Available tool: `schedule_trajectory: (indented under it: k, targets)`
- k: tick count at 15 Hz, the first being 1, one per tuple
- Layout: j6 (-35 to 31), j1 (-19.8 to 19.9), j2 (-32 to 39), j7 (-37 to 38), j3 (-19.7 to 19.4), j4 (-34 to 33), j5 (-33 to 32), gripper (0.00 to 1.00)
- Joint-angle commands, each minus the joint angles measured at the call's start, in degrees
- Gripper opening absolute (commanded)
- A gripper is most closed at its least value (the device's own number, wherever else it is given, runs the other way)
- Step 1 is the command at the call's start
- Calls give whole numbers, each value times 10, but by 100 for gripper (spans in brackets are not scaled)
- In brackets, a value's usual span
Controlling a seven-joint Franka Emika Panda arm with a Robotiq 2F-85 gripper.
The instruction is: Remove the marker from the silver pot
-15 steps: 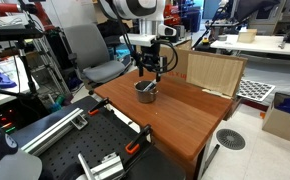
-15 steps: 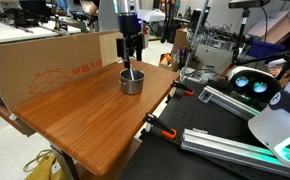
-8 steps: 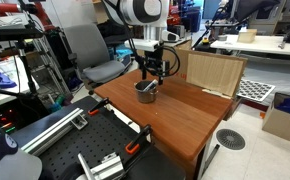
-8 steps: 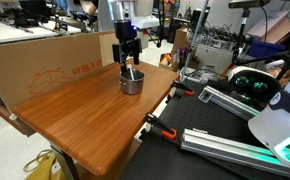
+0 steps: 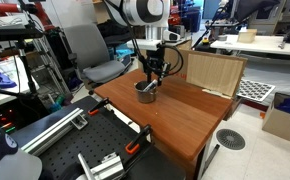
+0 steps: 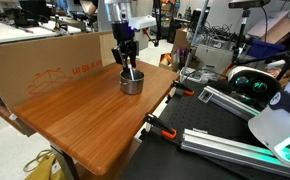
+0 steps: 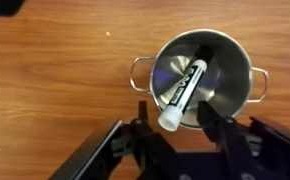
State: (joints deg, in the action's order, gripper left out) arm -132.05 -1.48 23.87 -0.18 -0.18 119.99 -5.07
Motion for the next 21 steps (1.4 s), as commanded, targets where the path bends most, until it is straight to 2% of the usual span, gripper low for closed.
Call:
schedule_trajectory:
  k: [1, 4, 6, 15, 19, 21]
  targets:
    - [23, -12, 12, 19, -8, -19, -29, 27]
    - [30, -14, 13, 21, -7, -25, -40, 9]
    - [36, -15, 14, 23, -6, -29, -43, 7]
    - [41, -5, -14, -3, 5, -31, -21, 5]
    - [68, 1, -42, -45, 16, -28, -5, 6]
    - [58, 3, -68, -59, 20, -17, 4, 6]
